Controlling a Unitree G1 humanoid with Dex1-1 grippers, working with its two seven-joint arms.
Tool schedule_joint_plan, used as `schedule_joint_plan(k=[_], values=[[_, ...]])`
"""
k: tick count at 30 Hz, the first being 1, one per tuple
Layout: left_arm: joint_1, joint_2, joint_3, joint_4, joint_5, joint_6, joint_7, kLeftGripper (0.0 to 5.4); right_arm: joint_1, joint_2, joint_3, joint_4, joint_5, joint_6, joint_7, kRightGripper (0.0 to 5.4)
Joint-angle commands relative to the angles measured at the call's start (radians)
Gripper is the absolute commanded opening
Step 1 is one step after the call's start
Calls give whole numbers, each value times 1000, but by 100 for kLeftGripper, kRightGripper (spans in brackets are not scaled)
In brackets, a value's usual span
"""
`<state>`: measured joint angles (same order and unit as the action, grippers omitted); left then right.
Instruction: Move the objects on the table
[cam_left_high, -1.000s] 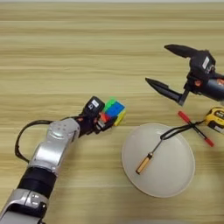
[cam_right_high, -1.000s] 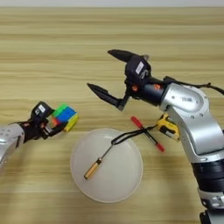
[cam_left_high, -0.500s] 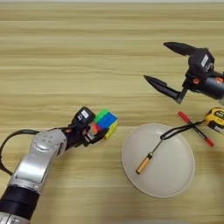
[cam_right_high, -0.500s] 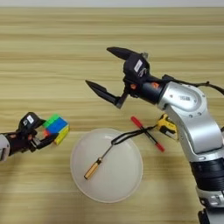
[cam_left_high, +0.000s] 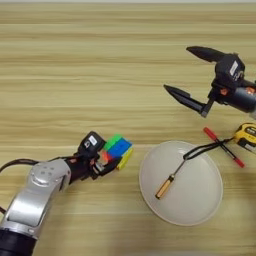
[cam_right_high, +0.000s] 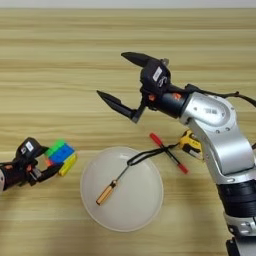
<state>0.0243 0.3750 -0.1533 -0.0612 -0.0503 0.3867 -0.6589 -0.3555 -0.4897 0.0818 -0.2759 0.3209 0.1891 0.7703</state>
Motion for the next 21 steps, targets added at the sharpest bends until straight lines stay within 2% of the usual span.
schedule_joint_plan(k=[1,4,14,21], values=[[7,9,-1,-23,-12,16,6,325,-22,-6,-2,-11,-2,16,1,540],[8,5,-2,-24,-14,19,9,325,-22,-7,-3,-10,-3,17,1,540],[13,1,-20,-44,-40,3,-6,430,-24,-9,-4,-8,0,18,4,540],[10,11,-31,-55,-32,-30,2,495,-28,-11,-5,-6,2,18,7,540]])
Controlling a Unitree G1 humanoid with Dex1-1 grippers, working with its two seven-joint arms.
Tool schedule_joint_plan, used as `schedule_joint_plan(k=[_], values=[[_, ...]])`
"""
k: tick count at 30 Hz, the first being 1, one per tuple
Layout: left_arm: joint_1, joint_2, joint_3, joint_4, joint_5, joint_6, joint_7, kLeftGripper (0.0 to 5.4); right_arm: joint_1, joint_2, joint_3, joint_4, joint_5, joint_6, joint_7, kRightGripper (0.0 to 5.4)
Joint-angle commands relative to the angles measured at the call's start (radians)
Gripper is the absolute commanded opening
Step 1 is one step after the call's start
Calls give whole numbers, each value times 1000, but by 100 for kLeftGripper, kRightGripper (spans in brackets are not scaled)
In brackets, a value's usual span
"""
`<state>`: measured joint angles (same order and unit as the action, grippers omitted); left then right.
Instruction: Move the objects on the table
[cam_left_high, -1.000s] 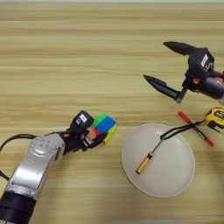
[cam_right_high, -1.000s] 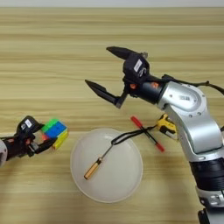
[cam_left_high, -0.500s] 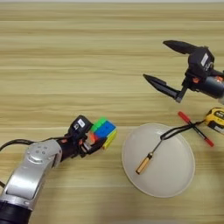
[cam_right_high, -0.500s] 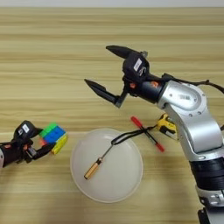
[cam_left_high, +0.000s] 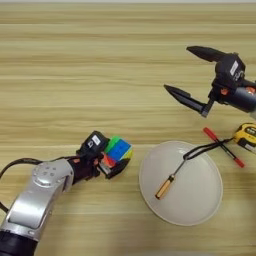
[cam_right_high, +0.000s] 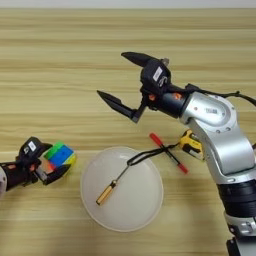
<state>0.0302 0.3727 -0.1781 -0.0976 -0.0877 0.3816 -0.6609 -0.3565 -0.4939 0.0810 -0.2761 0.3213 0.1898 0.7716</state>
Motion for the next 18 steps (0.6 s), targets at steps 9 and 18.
schedule_joint_plan(k=[9,18], values=[[-3,24,-1,-55,9,-54,11,537,-32,-5,-2,-4,3,19,5,540],[-41,36,-24,-60,27,-86,0,537,-37,2,5,-7,1,24,1,540]])
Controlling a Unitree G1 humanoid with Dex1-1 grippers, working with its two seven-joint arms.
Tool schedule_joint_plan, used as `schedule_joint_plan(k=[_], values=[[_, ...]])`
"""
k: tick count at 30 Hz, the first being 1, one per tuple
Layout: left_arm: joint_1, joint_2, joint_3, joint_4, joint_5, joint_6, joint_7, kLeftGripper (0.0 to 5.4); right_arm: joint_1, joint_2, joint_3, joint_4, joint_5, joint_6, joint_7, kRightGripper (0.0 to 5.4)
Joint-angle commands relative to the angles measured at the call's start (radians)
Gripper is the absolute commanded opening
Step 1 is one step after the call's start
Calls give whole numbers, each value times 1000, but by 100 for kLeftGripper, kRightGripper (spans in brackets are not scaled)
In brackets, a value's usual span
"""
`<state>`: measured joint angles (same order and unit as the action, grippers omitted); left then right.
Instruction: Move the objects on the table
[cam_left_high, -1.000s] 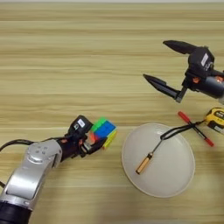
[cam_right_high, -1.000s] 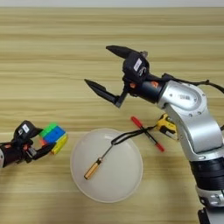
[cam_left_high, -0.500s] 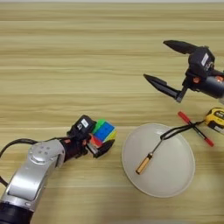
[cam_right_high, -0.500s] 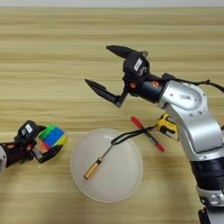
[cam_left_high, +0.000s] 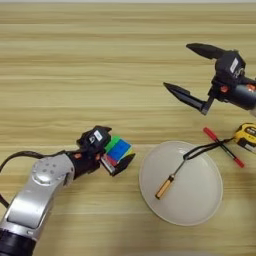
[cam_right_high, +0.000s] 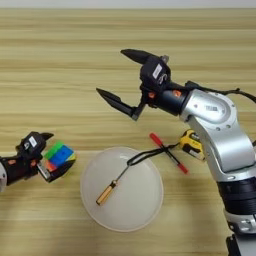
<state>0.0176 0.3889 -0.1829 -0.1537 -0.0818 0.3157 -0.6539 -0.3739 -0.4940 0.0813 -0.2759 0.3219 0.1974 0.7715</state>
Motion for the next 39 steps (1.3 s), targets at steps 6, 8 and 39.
schedule_joint_plan(k=[6,8,39], values=[[-78,14,-60,-8,34,-36,-20,537,-19,3,8,-7,-3,18,3,540],[-98,11,-79,-10,41,-43,-25,537,-18,4,8,-10,-3,19,1,540],[-325,-100,-254,48,-23,141,-180,537,-10,19,20,-60,-3,57,-32,540]])
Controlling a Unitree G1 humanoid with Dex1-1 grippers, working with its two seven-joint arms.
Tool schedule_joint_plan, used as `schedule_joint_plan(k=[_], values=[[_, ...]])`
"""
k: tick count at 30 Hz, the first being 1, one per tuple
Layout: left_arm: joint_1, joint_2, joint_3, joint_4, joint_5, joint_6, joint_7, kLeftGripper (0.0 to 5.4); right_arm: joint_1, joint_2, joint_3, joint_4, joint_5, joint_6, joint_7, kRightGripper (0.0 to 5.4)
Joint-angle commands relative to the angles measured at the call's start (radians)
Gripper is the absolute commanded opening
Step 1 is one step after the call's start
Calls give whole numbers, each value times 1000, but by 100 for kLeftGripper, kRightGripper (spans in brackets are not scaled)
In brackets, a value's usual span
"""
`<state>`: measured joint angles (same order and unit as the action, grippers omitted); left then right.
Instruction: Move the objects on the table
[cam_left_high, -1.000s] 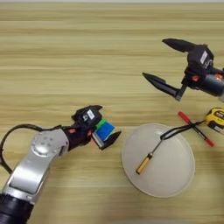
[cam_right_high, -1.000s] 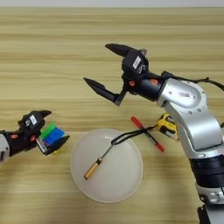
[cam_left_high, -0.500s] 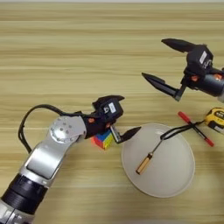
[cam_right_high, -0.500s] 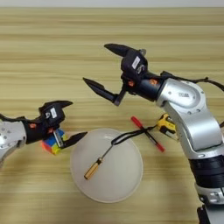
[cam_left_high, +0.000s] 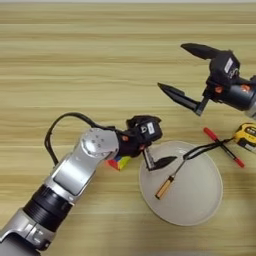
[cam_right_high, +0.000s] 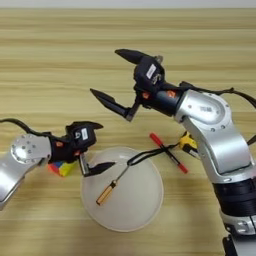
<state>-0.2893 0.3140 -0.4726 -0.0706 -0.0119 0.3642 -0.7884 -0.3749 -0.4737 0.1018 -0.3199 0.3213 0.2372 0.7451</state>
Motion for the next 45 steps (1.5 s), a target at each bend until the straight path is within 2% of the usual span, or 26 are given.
schedule_joint_plan(k=[1,5,8,12,16,19,22,27,31,38,41,45], values=[[-23,-31,48,-39,-125,119,-60,537,-9,-2,-1,-16,-2,17,-5,540],[-50,-37,69,-9,-175,153,-89,537,-10,-2,-2,-16,-2,18,-4,540],[-63,-39,68,17,-189,157,-99,537,-11,-2,-2,-17,-2,19,-4,540],[-102,-50,53,122,-158,126,-89,537,-12,-3,-3,-19,-2,20,-4,540],[-150,-64,29,286,-92,53,-72,537,-14,-3,-3,-22,-3,23,-5,540],[-174,-76,3,366,-56,15,-86,537,-16,-2,-3,-25,-3,27,-7,540],[-197,-78,-18,409,-31,-16,-119,537,-24,-3,-2,-25,-6,32,-10,540],[-248,-62,-74,472,11,-79,-222,537,-36,-5,0,-28,-9,40,-19,540],[-270,-69,-84,490,5,-112,-304,537,-38,-2,4,-37,-12,50,-28,540],[-283,-79,-93,539,23,-152,-356,537,-43,0,7,-39,-14,54,-40,540],[-312,-101,-95,600,34,-165,-371,537,-48,-5,2,-42,-11,56,-42,540],[-371,-154,-107,768,73,-202,-374,537,-52,-8,-3,-49,-10,61,-45,540]])
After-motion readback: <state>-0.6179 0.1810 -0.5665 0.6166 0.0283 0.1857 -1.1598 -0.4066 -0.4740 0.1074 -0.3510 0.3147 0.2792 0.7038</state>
